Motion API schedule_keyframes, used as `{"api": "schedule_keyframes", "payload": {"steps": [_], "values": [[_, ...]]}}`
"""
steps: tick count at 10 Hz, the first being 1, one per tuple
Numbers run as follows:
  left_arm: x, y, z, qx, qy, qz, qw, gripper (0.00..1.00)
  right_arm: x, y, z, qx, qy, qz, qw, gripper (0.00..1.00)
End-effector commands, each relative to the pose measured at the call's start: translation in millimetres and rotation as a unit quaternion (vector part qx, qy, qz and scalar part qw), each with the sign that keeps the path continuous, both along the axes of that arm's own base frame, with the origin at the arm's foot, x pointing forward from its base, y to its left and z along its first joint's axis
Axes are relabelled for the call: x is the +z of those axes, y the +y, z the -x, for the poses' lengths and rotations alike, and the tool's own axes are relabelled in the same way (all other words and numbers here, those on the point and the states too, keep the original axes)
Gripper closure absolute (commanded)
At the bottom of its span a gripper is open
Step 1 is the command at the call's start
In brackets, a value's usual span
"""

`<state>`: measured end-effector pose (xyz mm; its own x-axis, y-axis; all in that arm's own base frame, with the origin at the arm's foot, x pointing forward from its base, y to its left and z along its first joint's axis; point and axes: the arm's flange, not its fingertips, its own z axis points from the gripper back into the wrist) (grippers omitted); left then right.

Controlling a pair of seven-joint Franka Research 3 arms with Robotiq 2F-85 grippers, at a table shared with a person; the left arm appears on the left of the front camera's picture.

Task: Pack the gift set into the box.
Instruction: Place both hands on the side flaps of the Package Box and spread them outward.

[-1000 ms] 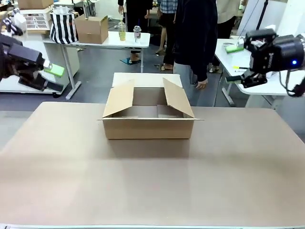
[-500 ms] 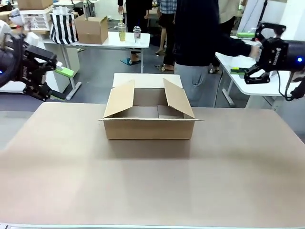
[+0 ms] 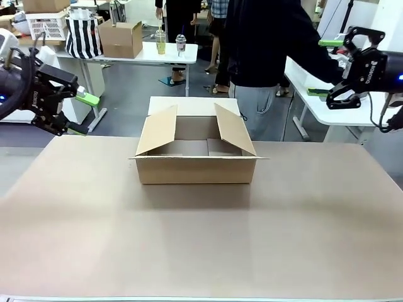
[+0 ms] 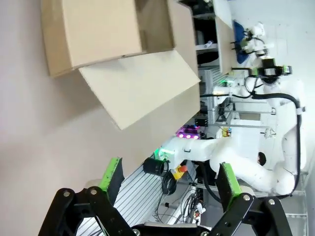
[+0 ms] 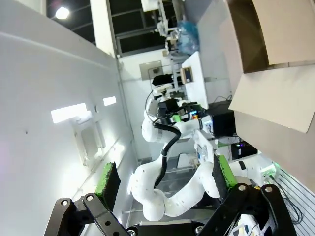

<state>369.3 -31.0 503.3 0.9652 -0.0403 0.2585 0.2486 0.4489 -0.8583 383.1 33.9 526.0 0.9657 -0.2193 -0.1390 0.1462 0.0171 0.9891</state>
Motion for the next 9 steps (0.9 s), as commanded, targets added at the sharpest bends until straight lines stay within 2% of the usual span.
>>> {"api": "schedule_keyframes", "payload": {"steps": [1, 2, 3, 4, 6, 8, 9], "values": [[35, 17, 9, 0.011, -0.045, 0.081, 0.996, 0.0, 4, 3, -4, -0.002, -0.004, -0.011, 1.0, 0.0], [43, 9, -4, 0.039, -0.032, 0.078, 0.996, 0.0, 4, 3, -4, -0.002, -0.004, -0.011, 1.0, 0.0], [51, -12, -20, 0.041, -0.033, 0.063, 0.997, 0.0, 4, 3, -4, -0.002, -0.004, -0.011, 1.0, 0.0], [59, -47, -43, 0.011, -0.026, 0.026, 0.999, 0.0, 4, 3, -4, -0.002, -0.004, -0.011, 1.0, 0.0], [66, -119, -78, -0.023, -0.036, -0.072, 0.996, 0.0, 4, 3, -4, -0.002, -0.004, -0.011, 1.0, 0.0], [63, -175, -106, -0.015, -0.053, -0.176, 0.983, 0.0, 4, 3, -4, -0.002, -0.004, -0.011, 1.0, 0.0], [54, -203, -117, 0.002, -0.062, -0.243, 0.968, 0.0, 4, 3, -4, -0.002, -0.004, -0.011, 1.0, 0.0]]}}
